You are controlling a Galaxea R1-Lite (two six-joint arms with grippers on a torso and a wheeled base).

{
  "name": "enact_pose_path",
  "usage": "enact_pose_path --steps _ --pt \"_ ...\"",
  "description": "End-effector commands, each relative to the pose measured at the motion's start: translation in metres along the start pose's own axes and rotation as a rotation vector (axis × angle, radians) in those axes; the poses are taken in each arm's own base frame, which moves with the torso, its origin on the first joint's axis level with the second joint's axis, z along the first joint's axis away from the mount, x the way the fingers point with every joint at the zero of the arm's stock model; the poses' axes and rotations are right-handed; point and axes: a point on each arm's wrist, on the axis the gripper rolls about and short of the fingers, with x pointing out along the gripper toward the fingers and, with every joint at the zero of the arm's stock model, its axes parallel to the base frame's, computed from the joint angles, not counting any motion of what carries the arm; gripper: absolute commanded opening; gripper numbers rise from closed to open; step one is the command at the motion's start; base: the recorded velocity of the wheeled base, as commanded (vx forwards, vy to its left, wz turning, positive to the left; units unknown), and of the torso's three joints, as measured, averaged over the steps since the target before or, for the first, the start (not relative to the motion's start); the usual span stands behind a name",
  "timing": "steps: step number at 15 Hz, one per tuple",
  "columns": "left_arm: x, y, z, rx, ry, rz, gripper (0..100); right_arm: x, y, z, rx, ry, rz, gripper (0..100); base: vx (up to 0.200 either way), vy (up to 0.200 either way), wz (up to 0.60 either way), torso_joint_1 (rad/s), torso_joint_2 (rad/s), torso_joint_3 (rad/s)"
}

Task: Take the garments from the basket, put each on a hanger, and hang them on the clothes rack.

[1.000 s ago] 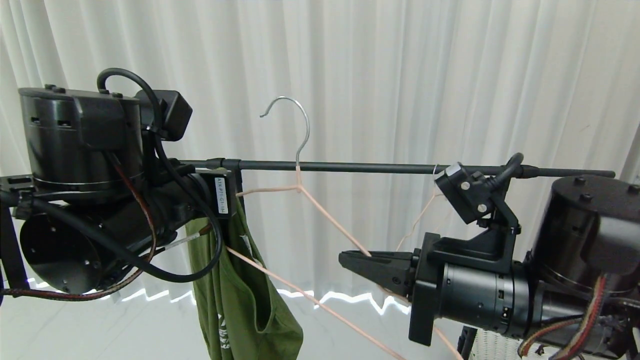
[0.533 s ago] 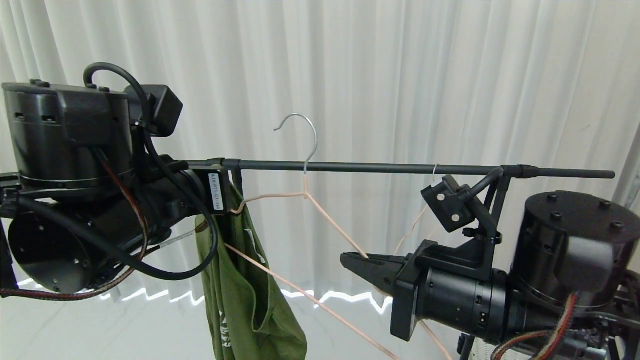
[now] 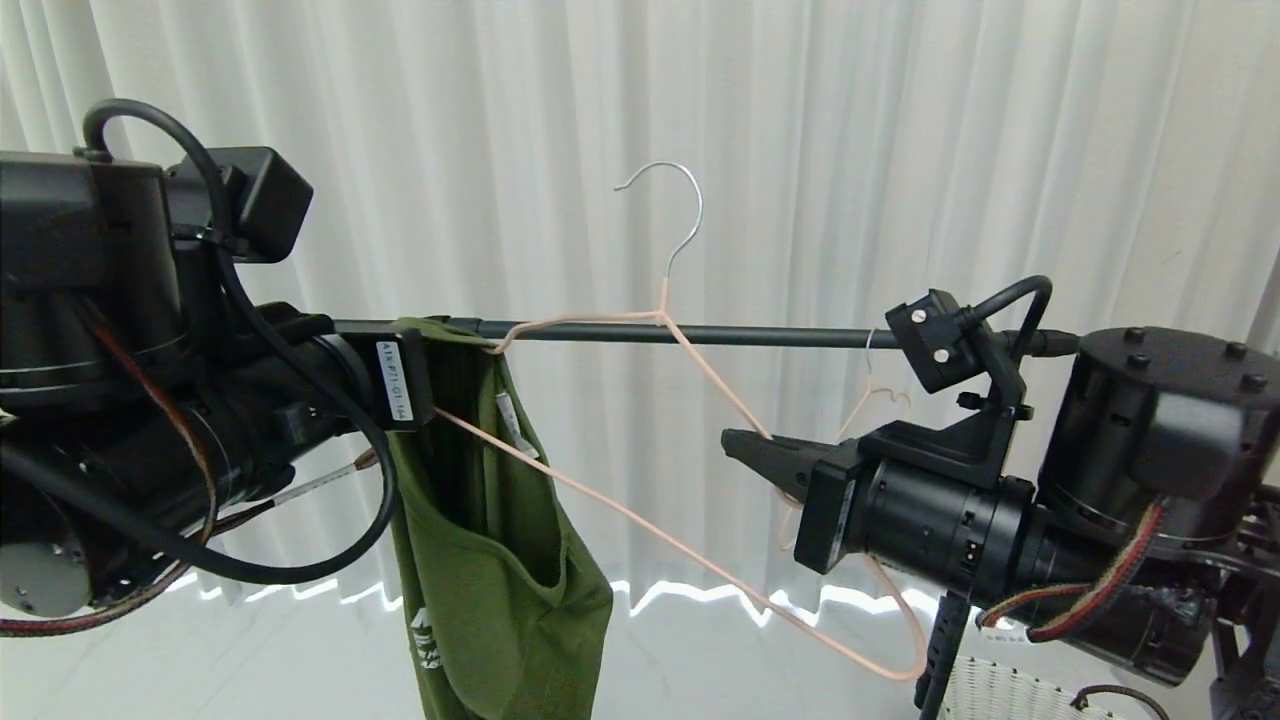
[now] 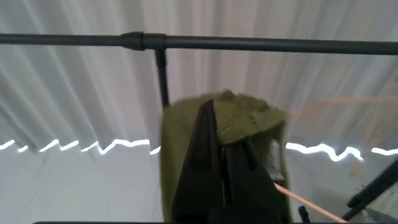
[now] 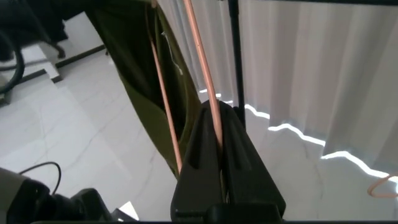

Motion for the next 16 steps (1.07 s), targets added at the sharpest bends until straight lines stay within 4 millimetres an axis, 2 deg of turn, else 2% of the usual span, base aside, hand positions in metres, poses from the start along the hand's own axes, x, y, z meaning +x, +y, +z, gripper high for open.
enact_pose_path --steps 1,2,5,9,12,16 --pt "-0.005 -0.009 0.002 0.004 -0.008 -0.045 0 0.004 0.001 0.003 0.001 -0.012 0.006 0 0.000 0.000 0.00 0.000 0.00 0.000" --pt "-0.004 -0.020 0.003 0.012 -0.007 -0.082 0 0.008 0.004 0.004 0.000 -0.016 0.014 0 0.000 0.000 0.00 0.000 0.00 0.000" --pt "0.009 -0.033 0.013 -0.019 -0.018 -0.097 0 0.008 0.012 0.000 -0.003 0.001 0.046 0 0.000 0.000 0.00 0.000 0.00 0.000" --pt "0.020 -0.042 0.022 -0.039 -0.030 -0.098 0 0.007 0.028 -0.009 -0.007 0.034 0.104 0 0.000 0.000 0.00 0.000 0.00 0.000" --pt "0.020 -0.046 0.027 -0.067 -0.043 -0.113 0 0.012 0.032 -0.019 -0.008 0.070 0.122 0 0.000 0.000 0.00 0.000 0.00 0.000" --pt "0.008 -0.055 0.029 -0.065 -0.055 -0.167 0 0.021 0.030 -0.025 -0.007 0.096 0.126 0 0.000 0.000 0.00 0.000 0.00 0.000"
